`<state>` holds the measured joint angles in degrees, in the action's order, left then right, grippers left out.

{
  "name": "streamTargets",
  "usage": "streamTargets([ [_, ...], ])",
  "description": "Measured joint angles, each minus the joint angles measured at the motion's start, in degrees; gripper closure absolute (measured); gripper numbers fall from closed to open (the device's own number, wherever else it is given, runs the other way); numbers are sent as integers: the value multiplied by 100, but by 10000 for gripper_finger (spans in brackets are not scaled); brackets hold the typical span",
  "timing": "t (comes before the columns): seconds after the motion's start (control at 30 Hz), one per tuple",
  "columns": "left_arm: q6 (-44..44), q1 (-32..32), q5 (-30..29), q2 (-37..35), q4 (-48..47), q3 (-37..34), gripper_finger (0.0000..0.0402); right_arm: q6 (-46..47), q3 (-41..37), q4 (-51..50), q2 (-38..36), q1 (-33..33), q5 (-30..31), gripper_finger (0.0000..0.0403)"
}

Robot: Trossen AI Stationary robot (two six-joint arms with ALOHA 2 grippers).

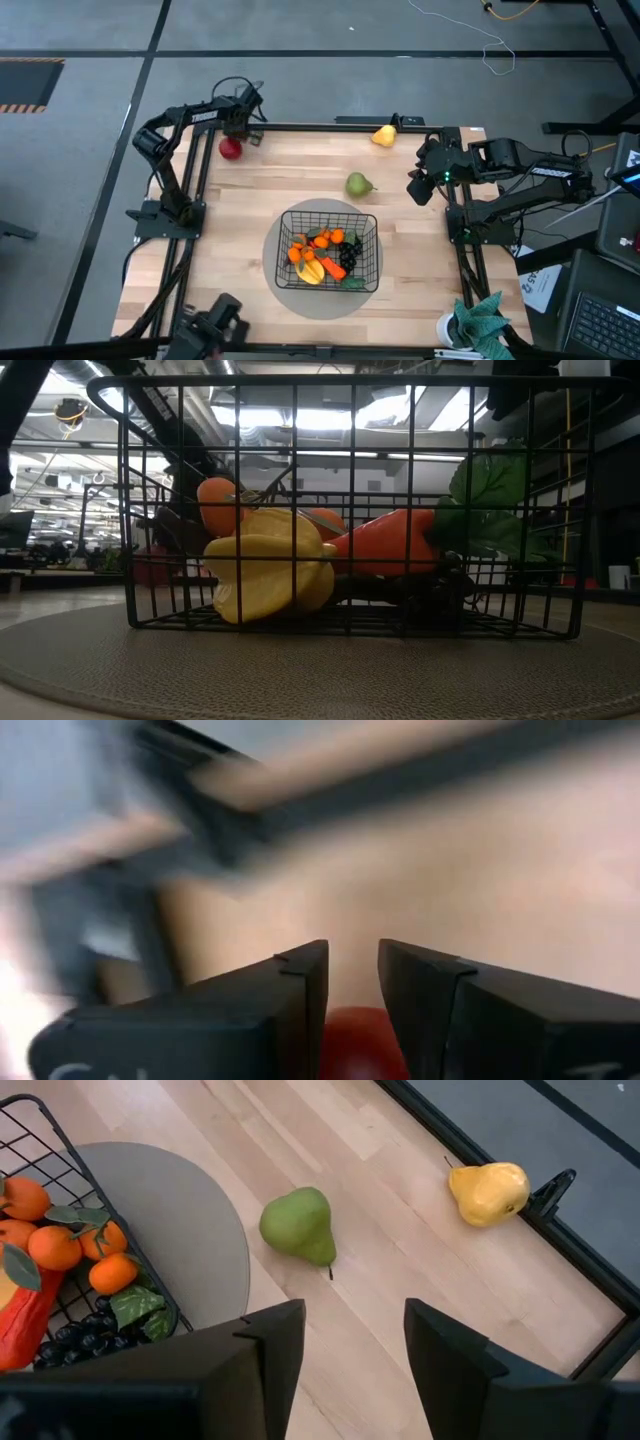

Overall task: Build produce basket
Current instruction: Put the pomegranate into the wire basket

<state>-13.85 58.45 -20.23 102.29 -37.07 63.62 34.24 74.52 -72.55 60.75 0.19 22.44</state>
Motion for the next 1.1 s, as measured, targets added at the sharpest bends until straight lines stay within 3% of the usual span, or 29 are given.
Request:
streamTargets([
  [0.23,232,-825,2555,-168,-176,2,322,-7,0,0,0,0,0,242],
  [0.33,464,-1246,2878,-357,-242,6,322,-15,0,0,0,0,0,242],
  [0.67,69,-2415,2635,-1606,-1484,8,337,-16,0,-2,0,0,2,242],
  [0.87,-1342,-2923,877,-2157,-3209,8,347,-9,0,-2,-1,0,2,242],
  [0.97,-1985,-2952,277,-2178,-4129,8,351,-7,0,-2,0,0,43,242],
  [1.1,-1870,-2687,-234,-2156,-3992,8,353,-6,0,-2,0,0,46,242],
])
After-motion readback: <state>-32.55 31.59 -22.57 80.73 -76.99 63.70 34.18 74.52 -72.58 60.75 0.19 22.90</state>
